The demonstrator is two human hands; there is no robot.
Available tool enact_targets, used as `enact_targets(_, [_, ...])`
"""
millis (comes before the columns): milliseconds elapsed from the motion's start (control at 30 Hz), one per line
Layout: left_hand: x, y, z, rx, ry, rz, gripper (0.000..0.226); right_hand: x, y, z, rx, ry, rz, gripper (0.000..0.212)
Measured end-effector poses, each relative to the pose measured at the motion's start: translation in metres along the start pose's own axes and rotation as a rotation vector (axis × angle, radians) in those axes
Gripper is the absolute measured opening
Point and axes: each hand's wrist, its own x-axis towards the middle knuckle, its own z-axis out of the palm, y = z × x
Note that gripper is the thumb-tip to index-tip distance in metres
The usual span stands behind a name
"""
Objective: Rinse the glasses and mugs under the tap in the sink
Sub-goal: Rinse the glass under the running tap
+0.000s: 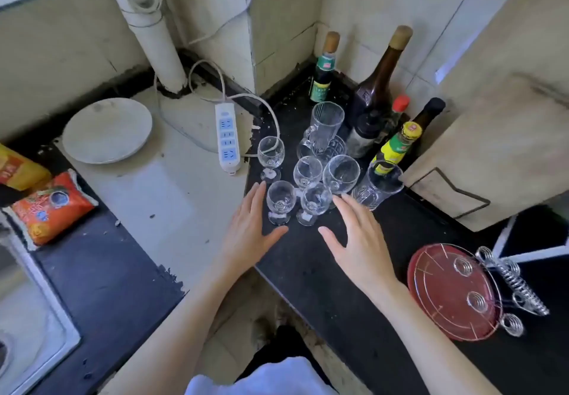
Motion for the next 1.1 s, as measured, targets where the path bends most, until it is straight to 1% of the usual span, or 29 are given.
enact_targets(100, [0.027,0.005,0.01,-0.172,-0.034,-0.032,0.096,0.022,0.004,-0.003,0.004,0.0,-0.036,0.056])
enact_targets(167, [0.038,0.006,0.018,-0.205,-0.055,-0.072,0.09,0.032,0.003,-0.005,0.017,-0.034,-0.039,0.058])
enact_targets(233, [0.043,0.003,0.023,-0.208,-0.018,-0.08,0.074,0.036,0.003,-0.006,0.044,-0.033,-0.055,0.058])
enact_targets(300, [0.044,0.001,0.021,-0.201,0.017,-0.08,0.065,0.041,0.002,-0.008,0.075,-0.038,-0.076,0.057])
enact_targets(400, [0.032,-0.002,0.015,-0.231,0.066,-0.106,0.061,0.046,-0.006,-0.009,0.127,-0.051,-0.108,0.055])
enact_targets(567, [-0.011,-0.01,-0.02,-0.333,0.228,-0.189,0.056,0.054,-0.039,-0.006,0.173,-0.104,-0.213,0.053])
enact_targets(700, [-0.059,-0.029,-0.064,-0.404,0.408,-0.292,0.059,0.053,-0.09,0.012,0.185,-0.238,-0.377,0.052])
enact_targets(833, [-0.127,-0.056,-0.113,-0.418,0.618,-0.373,0.059,0.039,-0.164,0.042,0.19,-0.384,-0.58,0.054])
enact_targets(1000, [-0.231,-0.102,-0.152,-0.485,0.836,-0.489,0.054,-0.001,-0.259,0.086,0.23,-0.451,-0.824,0.053])
enact_targets(1100, [-0.295,-0.138,-0.162,-0.544,0.948,-0.585,0.054,-0.035,-0.312,0.119,0.223,-0.47,-0.918,0.053])
